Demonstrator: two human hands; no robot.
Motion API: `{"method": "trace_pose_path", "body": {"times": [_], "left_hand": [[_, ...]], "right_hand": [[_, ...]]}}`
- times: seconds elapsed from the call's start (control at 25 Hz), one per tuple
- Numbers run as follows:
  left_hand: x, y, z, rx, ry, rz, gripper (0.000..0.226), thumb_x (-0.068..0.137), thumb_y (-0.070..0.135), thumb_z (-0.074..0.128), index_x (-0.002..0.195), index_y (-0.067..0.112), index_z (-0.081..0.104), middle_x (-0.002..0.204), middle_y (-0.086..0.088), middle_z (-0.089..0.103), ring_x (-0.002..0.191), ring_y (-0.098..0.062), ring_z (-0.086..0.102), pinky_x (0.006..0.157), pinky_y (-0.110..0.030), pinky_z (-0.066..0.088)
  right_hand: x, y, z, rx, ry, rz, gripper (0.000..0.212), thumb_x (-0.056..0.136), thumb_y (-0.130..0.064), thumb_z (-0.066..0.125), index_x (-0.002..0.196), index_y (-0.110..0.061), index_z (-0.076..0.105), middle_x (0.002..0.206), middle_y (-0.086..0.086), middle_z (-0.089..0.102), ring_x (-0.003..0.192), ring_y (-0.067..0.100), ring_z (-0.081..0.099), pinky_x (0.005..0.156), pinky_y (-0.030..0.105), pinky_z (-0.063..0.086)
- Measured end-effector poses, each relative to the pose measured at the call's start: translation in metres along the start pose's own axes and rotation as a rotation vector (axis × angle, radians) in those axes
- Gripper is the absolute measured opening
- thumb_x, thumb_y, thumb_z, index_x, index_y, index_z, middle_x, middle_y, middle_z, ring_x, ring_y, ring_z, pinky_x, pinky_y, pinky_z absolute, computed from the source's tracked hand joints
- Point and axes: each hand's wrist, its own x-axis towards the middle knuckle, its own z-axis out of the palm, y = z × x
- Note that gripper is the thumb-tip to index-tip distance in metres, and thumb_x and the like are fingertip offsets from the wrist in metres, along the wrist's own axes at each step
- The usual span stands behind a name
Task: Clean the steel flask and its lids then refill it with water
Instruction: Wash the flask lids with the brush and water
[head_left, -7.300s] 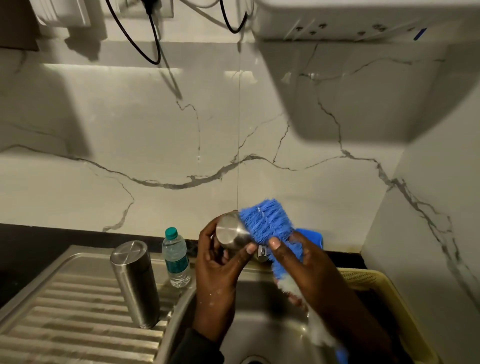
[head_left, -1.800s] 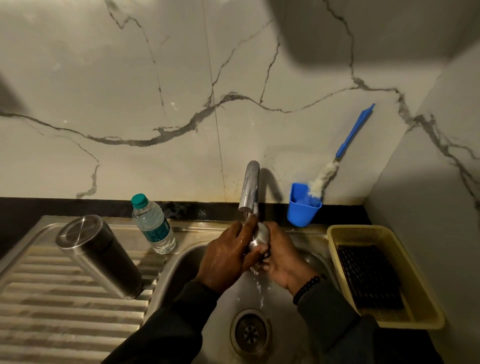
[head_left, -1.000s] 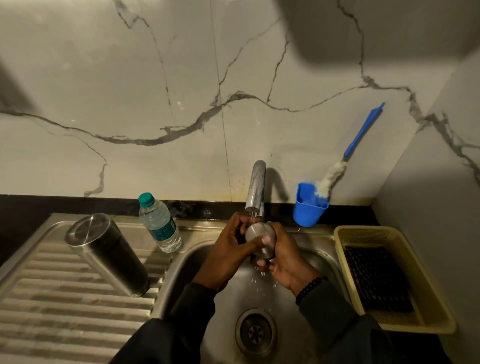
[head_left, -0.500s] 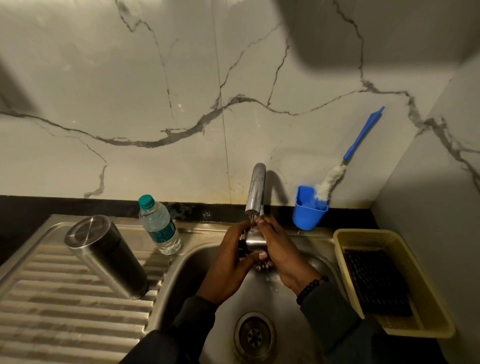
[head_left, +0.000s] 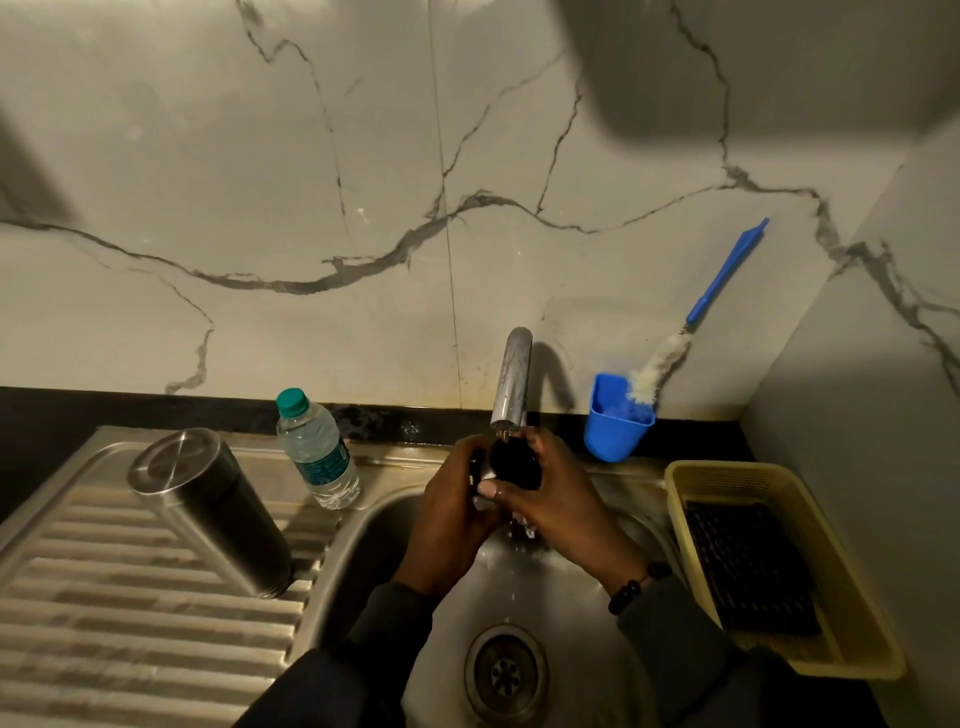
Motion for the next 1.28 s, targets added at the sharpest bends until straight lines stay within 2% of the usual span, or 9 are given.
{"method": "trace_pose_path", "body": {"times": [0.2,0.28,0.36,0.44,0.68,0.88,1.0,1.12,1.28], "left_hand": [[-0.002,-0.006,0.004,-0.200,0.074,-0.176,0.063,0.077,0.016,0.085,0.130,0.026,0.052,0.123,0.010,0.065,0.114,-0.009,0.062,0.095,-0.019,0.049],[-0.003,-0.007,0.007,-0.142,0.079,-0.109,0.063,0.078,0.013,0.083,0.132,0.022,0.051,0.126,0.009,0.064,0.116,-0.006,0.061,0.097,-0.017,0.048],[-0.002,-0.007,0.011,0.020,0.089,0.025,0.065,0.081,0.009,0.080,0.136,0.020,0.049,0.133,0.007,0.060,0.120,-0.004,0.058,0.100,-0.022,0.048],[0.001,-0.007,0.014,0.166,0.118,0.130,0.068,0.083,0.007,0.077,0.140,0.023,0.043,0.138,0.003,0.055,0.123,-0.005,0.054,0.102,-0.026,0.048],[0.009,-0.010,0.011,0.283,0.154,0.159,0.062,0.085,0.014,0.075,0.140,0.016,0.047,0.132,-0.002,0.056,0.114,-0.010,0.056,0.094,-0.031,0.053],[-0.007,0.000,0.011,-0.088,0.128,-0.028,0.053,0.086,0.006,0.075,0.131,0.025,0.053,0.123,0.013,0.065,0.115,-0.004,0.061,0.095,-0.018,0.049],[-0.008,0.003,0.014,-0.237,0.137,-0.100,0.058,0.086,-0.001,0.073,0.135,0.022,0.050,0.129,0.013,0.062,0.123,-0.008,0.058,0.102,-0.024,0.048],[-0.002,0.000,0.007,-0.207,0.014,-0.161,0.077,0.082,0.003,0.077,0.143,0.030,0.039,0.143,0.011,0.052,0.132,-0.003,0.049,0.108,-0.022,0.043],[-0.014,-0.016,-0.006,-0.185,-0.092,-0.281,0.086,0.082,0.009,0.079,0.148,0.035,0.031,0.148,0.018,0.043,0.135,0.007,0.041,0.113,-0.027,0.041]], "right_hand": [[0.003,-0.007,-0.012,-0.318,0.296,-0.357,0.028,0.084,-0.006,0.069,0.104,-0.024,0.062,0.111,-0.006,0.060,0.102,0.001,0.058,0.084,0.003,0.042],[0.006,-0.009,-0.011,-0.484,0.160,-0.454,0.038,0.073,0.002,0.076,0.105,-0.013,0.062,0.103,0.004,0.065,0.095,0.009,0.065,0.084,0.013,0.049],[0.002,-0.024,-0.008,-0.536,-0.140,-0.344,0.030,0.090,-0.005,0.060,0.120,-0.008,0.058,0.116,0.011,0.062,0.107,0.021,0.061,0.094,0.028,0.048],[0.004,-0.029,-0.002,-0.594,-0.148,-0.312,0.029,0.098,-0.012,0.049,0.126,-0.007,0.055,0.124,0.009,0.058,0.113,0.020,0.057,0.097,0.027,0.044],[0.015,-0.025,-0.003,0.392,-0.019,0.202,0.012,0.094,-0.007,0.056,0.096,-0.011,0.067,0.102,0.009,0.070,0.091,0.018,0.070,0.077,0.026,0.057],[0.000,0.006,0.002,-0.161,0.086,-0.128,0.054,0.076,-0.038,0.076,0.122,-0.045,0.049,0.129,-0.018,0.046,0.118,-0.002,0.044,0.091,0.019,0.044],[-0.005,0.009,-0.001,-0.149,-0.078,-0.193,0.072,0.076,-0.027,0.080,0.129,-0.049,0.037,0.128,-0.030,0.044,0.113,-0.022,0.042,0.086,0.000,0.039],[0.001,0.005,0.005,-0.356,0.102,-0.321,0.066,0.083,-0.018,0.073,0.131,-0.045,0.037,0.134,-0.018,0.045,0.123,-0.006,0.044,0.097,0.012,0.042],[0.002,0.005,0.014,0.077,0.134,-0.145,0.053,0.081,-0.021,0.075,0.118,-0.047,0.048,0.122,-0.024,0.053,0.112,-0.009,0.052,0.081,0.006,0.046]]}}
